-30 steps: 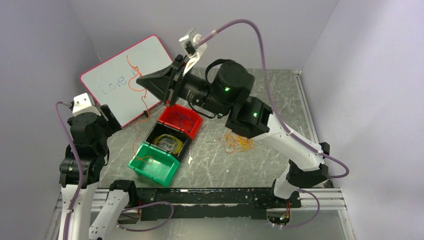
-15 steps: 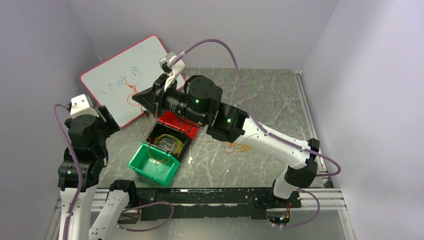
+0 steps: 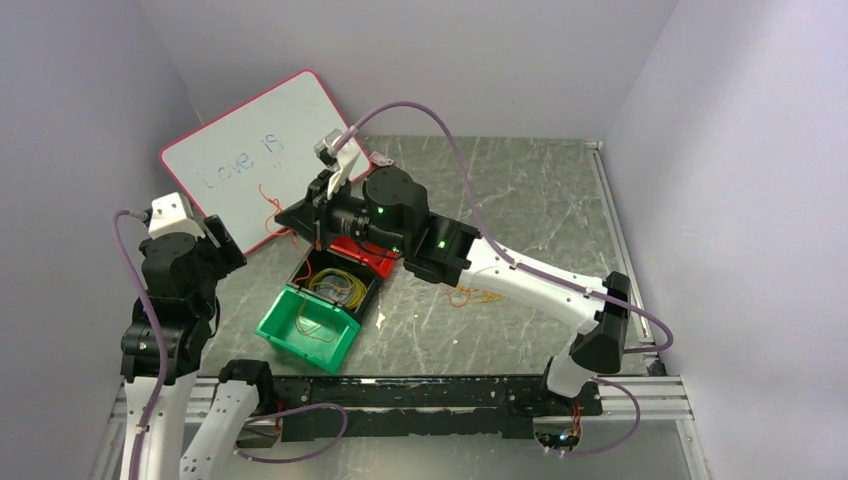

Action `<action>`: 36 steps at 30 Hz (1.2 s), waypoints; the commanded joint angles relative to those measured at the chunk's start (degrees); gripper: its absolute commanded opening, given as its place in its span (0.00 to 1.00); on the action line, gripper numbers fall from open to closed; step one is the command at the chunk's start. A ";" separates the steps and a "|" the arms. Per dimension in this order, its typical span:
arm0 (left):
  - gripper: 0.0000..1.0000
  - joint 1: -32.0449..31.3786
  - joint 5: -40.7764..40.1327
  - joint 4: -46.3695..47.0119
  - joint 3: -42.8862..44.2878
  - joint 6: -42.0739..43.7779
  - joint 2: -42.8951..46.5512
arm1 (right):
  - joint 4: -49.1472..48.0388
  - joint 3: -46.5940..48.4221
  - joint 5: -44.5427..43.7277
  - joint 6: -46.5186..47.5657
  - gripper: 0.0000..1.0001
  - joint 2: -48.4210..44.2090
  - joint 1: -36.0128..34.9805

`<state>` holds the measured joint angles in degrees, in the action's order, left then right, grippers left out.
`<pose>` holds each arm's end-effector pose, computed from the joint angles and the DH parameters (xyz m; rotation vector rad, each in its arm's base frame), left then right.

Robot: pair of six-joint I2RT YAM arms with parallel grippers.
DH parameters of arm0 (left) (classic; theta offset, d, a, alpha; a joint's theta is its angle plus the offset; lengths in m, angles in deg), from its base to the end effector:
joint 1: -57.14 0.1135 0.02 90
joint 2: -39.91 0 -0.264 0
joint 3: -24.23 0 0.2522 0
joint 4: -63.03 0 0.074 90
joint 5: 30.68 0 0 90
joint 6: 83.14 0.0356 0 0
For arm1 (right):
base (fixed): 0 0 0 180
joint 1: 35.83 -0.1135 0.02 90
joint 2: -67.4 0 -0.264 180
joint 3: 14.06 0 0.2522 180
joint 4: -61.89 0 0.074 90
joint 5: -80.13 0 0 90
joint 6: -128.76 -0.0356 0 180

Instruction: Untangle the cables

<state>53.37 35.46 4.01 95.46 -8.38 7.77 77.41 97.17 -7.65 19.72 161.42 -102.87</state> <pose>0.0931 0.0083 0.3766 -0.4628 1.8340 0.1733 0.1505 0.3587 0.4547 -0.7111 1.5151 1.2000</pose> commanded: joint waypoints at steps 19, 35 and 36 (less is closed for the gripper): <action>0.74 0.69 4.01 1.68 -0.70 0.48 -0.01 | -11.49 -18.19 21.17 -4.29 0.00 1.04 3.50; 0.74 0.69 4.87 1.62 -1.17 0.40 -0.03 | -10.17 -22.36 20.56 -2.68 0.00 9.60 3.16; 0.74 0.69 4.92 1.51 -1.22 0.39 -0.03 | -9.93 -22.25 20.73 -2.66 0.00 10.43 3.03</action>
<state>53.35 39.44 4.19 94.89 -8.54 7.48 67.24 75.08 12.70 15.87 169.40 -99.55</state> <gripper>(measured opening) 0.740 0.013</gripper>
